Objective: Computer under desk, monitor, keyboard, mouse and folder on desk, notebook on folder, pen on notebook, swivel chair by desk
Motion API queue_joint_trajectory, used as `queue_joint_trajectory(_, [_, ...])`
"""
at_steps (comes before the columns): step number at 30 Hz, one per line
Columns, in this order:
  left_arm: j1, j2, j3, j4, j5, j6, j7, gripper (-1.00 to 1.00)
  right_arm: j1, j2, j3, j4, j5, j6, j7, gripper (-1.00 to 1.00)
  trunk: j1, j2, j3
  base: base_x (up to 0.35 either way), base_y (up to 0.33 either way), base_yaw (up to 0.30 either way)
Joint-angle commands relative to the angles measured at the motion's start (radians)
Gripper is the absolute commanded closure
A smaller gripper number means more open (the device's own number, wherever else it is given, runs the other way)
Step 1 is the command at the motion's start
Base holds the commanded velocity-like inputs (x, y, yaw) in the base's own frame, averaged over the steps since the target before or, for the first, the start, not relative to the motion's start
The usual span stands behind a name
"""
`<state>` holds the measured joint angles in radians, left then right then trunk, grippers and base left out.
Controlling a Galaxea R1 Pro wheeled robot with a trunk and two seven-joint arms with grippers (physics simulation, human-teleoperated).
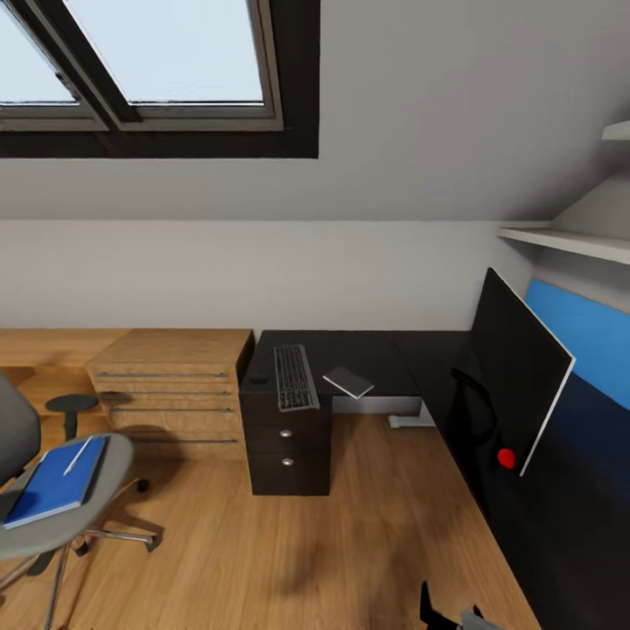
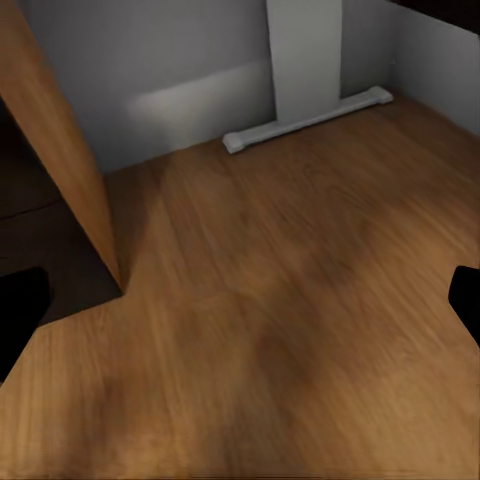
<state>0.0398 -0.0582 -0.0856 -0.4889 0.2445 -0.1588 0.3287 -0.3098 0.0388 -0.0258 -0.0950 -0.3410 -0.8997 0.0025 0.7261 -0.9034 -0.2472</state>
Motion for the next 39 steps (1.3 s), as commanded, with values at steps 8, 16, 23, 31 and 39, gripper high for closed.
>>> queue_joint_trajectory(8, [0.0,0.002,-0.006,-0.001,0.012,-0.004,0.008,-1.0,-0.001,0.001,0.014,0.001,0.0,0.0,-0.001,-1.0,-0.031,0.055,0.012,-0.149,0.0,0.073])
queue_joint_trajectory(16, [0.0,0.003,-0.005,0.0,0.012,-0.005,0.009,-1.0,-0.001,0.001,0.015,0.001,0.001,0.001,-0.001,-1.0,-0.061,0.111,0.025,-0.297,0.0,0.091])
queue_joint_trajectory(23, [0.0,0.002,-0.005,0.0,0.012,-0.005,0.009,-1.0,-0.001,0.001,0.016,0.001,0.001,0.001,-0.001,-1.0,-0.088,0.16,0.036,-0.307,0.0,0.095])
queue_joint_trajectory(31, [0.0,0.004,-0.005,0.0,0.012,-0.005,0.009,-1.0,-0.001,0.0,0.016,0.001,0.001,0.002,0.0,-1.0,-0.119,0.216,0.05,-0.077,0.0,0.083])
queue_joint_trajectory(39, [0.0,0.005,-0.005,0.0,0.013,-0.005,0.008,-1.0,-0.001,0.001,0.015,0.001,-0.001,0.007,0.0,-1.0,-0.15,0.272,0.073,-0.01,0.0,0.016])
